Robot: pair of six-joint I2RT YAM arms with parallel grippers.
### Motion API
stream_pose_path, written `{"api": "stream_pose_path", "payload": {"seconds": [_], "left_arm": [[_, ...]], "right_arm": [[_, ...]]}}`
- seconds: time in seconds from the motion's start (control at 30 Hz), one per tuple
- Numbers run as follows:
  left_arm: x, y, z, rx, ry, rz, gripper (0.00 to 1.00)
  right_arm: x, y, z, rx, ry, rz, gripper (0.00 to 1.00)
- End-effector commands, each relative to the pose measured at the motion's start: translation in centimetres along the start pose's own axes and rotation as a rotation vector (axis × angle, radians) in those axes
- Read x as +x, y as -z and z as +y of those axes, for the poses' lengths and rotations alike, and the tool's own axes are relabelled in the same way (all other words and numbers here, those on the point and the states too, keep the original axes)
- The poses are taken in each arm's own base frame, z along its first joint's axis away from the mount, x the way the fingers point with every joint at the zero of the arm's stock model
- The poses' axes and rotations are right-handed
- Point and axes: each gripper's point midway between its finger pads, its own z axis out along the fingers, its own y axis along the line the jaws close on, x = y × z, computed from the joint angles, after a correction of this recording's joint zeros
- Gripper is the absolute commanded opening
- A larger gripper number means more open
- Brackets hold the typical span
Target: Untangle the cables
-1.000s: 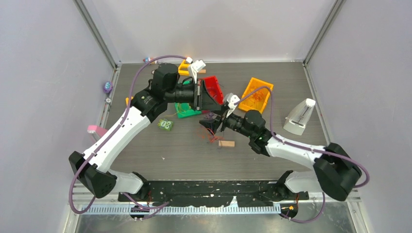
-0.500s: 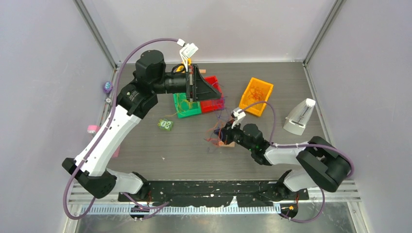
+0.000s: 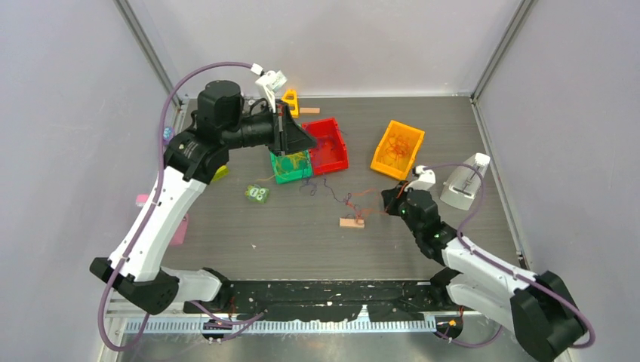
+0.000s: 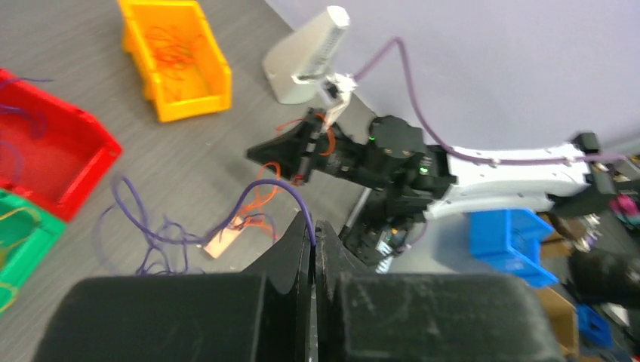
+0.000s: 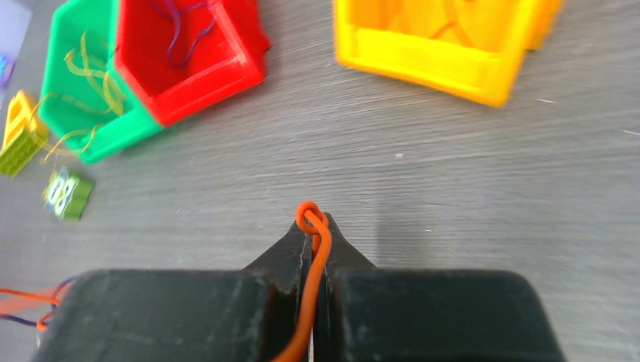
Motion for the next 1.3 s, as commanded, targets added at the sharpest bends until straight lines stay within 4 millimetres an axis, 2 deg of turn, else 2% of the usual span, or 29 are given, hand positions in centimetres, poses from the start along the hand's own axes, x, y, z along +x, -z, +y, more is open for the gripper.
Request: {"api": "stream_pose_path", "payload": {"seconds": [0.0,0.1,0.13,0.17,0.2,0.33,0.4,0.47,0.5,0.6,0.63,0.67,0.73,0.77,0.8,0.87,0.97,1.03,1.13,1.27], "left_arm": [[-1.4,2.5,1.0,-0.132,-0.105,-0.068,0.00],[-1.3,3.2,2.8,-0.238,-0.107,-0.067,0.00],[-1.6,4.0,4.7,-0.362,-0.096,-0.086,0.00],[-1.8,4.9,5.9,-0.452,-0.092,-0.101,0.00],[-1.9,5.8,7.1,-0.535,-0.096,-0.120,0.00],[-1.9,8.4,10.2,-0.736,-0.107,-0.175,0.00],[-2.0,9.7,11.1,-0.813,-0.107,-0.202,0.00],[-1.9,9.8,11.1,-0.808,-0.120,-0.208,0.00],[-1.9,9.1,10.6,-0.763,-0.126,-0.208,0.00],[-1.3,5.7,7.9,-0.510,-0.143,-0.183,0.00],[-0.9,5.3,7.8,-0.493,-0.125,-0.169,0.00],[-0.5,5.5,8.7,-0.543,-0.102,-0.156,0.00],[-0.6,7.7,11.3,-0.730,-0.092,-0.162,0.00],[-0.7,9.1,12.5,-0.828,-0.090,-0.187,0.00],[-0.8,10.8,13.5,-0.922,-0.080,-0.229,0.00],[-0.3,14.3,15.3,-1.075,-0.029,-0.338,0.00],[0.7,19.5,17.7,-1.262,0.087,-0.489,0.00],[1.8,22.4,19.3,-1.344,0.180,-0.551,0.00],[3.3,25.3,20.8,-1.405,0.305,-0.609,0.00],[3.8,27.0,21.5,-1.423,0.354,-0.670,0.00]], "right_arm": [[-0.9,1.6,-4.3,0.208,-0.102,-0.050,0.05],[-2.4,2.7,-6.2,0.322,-0.145,-0.117,0.05],[-2.3,3.4,-7.9,0.416,-0.146,-0.129,0.05],[-2.7,3.7,-8.4,0.451,-0.191,-0.153,0.05],[-2.5,4.5,-10.0,0.535,-0.188,-0.165,0.05],[-3.2,5.8,-11.9,0.659,-0.221,-0.212,0.05],[-3.6,6.3,-12.4,0.689,-0.211,-0.224,0.05],[-4.0,6.3,-12.2,0.674,-0.182,-0.222,0.05],[-4.3,5.6,-10.9,0.604,-0.174,-0.208,0.05],[-4.9,4.5,-8.3,0.448,-0.059,-0.153,0.05],[-5.1,4.3,-7.5,0.406,-0.053,-0.152,0.05],[-5.5,4.5,-7.4,0.400,-0.051,-0.165,0.05],[-6.0,5.2,-8.7,0.472,-0.087,-0.199,0.05],[-6.0,5.9,-10.1,0.541,-0.091,-0.207,0.05],[-6.2,6.2,-10.6,0.572,-0.115,-0.219,0.05],[-6.0,7.5,-12.9,0.691,-0.129,-0.220,0.05],[-6.5,9.5,-15.5,0.841,-0.167,-0.279,0.05],[-6.9,10.6,-16.6,0.903,-0.179,-0.313,0.05],[-7.8,11.8,-17.4,0.940,-0.197,-0.367,0.05],[-8.6,13.4,-18.4,0.996,-0.231,-0.427,0.05]]}}
